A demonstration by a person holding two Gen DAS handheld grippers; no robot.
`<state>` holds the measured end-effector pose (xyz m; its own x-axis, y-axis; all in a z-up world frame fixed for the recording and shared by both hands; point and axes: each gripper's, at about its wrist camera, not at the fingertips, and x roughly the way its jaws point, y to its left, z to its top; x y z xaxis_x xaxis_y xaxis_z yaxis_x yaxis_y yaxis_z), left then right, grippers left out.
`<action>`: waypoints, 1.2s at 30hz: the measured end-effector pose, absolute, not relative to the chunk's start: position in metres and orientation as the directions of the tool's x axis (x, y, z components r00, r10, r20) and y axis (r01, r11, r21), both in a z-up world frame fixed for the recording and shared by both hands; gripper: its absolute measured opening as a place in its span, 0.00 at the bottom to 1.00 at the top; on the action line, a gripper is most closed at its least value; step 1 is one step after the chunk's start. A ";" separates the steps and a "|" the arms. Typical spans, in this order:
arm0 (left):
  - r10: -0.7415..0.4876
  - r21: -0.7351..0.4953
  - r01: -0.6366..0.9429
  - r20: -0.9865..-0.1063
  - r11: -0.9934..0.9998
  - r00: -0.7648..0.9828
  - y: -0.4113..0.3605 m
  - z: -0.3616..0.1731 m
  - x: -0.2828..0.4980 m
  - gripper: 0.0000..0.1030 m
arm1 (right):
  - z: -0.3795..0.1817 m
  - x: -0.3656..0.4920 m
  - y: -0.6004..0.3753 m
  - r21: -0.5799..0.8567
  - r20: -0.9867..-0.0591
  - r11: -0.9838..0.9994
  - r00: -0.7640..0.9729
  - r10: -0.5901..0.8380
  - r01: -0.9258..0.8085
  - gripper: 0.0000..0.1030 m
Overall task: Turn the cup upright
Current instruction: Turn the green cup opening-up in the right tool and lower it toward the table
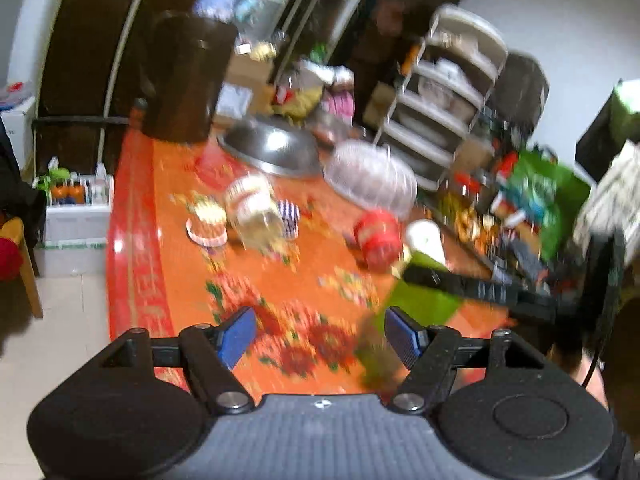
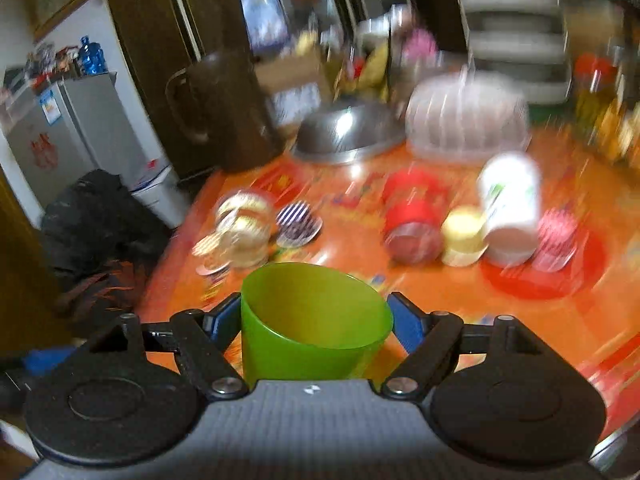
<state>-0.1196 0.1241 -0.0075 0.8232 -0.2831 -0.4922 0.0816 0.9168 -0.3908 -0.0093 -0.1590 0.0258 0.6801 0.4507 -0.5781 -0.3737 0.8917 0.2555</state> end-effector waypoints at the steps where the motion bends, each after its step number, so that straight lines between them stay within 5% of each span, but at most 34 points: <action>1: -0.278 -0.387 0.086 -0.474 0.918 0.836 0.125 -0.006 -0.121 0.72 | 0.028 -0.018 -0.158 0.181 -0.544 0.911 0.734 0.407 -0.370 0.75; 5: -0.284 -0.390 0.118 -0.402 0.913 0.871 0.126 -0.003 -0.128 0.73 | 0.023 -0.037 -0.156 0.019 -0.431 0.942 0.847 0.311 -0.336 0.76; 18: -0.319 -0.395 0.182 -0.316 0.901 0.894 0.112 -0.011 -0.132 0.77 | 0.016 -0.051 -0.167 0.008 -0.328 0.961 0.907 0.265 -0.278 0.76; 36: -0.186 -0.233 0.145 -0.166 0.962 0.968 0.100 -0.014 -0.156 0.89 | 0.001 -0.069 -0.156 -0.035 -0.218 0.943 0.924 0.315 -0.330 0.76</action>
<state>-0.1559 0.1000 -0.0140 0.9683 -0.1863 -0.1664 0.1450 0.9616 -0.2329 -0.0692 -0.1560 0.0009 0.9237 0.3152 -0.2176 -0.3302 0.9433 -0.0354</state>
